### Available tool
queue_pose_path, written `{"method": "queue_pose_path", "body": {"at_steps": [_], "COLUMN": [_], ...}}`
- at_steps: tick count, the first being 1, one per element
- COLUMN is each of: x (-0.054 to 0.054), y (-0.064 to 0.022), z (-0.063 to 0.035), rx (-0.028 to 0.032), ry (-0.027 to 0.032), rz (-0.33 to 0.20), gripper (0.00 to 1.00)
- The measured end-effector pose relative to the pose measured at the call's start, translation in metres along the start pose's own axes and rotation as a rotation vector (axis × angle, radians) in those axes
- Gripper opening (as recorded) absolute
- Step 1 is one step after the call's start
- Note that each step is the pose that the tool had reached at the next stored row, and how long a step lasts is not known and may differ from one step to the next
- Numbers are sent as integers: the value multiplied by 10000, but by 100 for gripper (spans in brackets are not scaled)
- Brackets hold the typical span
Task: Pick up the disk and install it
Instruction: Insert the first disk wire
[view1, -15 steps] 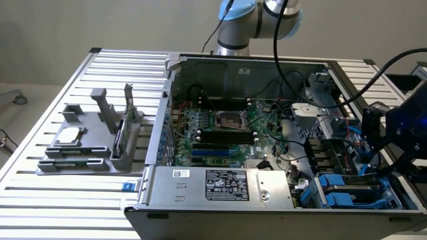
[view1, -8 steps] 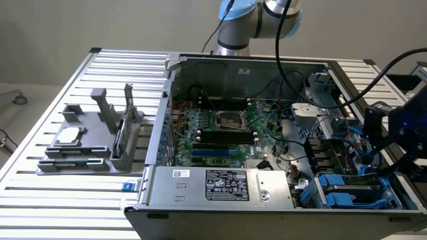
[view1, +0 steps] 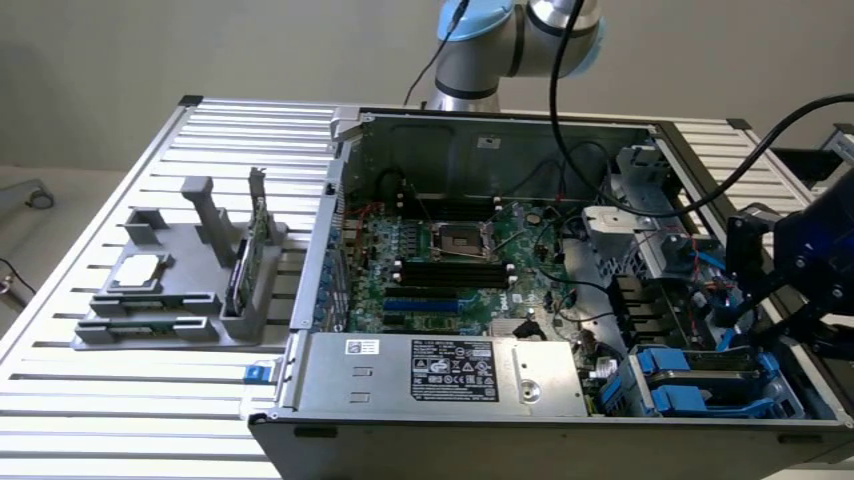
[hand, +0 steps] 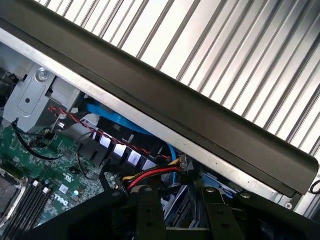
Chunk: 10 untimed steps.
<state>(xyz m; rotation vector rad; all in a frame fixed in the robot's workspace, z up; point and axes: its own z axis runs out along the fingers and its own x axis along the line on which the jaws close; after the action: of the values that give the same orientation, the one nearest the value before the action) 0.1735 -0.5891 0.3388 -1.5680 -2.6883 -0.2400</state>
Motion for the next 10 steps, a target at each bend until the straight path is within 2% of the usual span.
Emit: {"method": "queue_pose_path", "body": {"at_steps": [3, 7, 10], "x": [1, 6, 27], "y": [1, 4, 17], "z": [0, 0, -39], "rx": [7, 18, 82], "ry": [59, 199, 249], "rz": [-74, -139, -139], "gripper": [17, 16, 16]}}
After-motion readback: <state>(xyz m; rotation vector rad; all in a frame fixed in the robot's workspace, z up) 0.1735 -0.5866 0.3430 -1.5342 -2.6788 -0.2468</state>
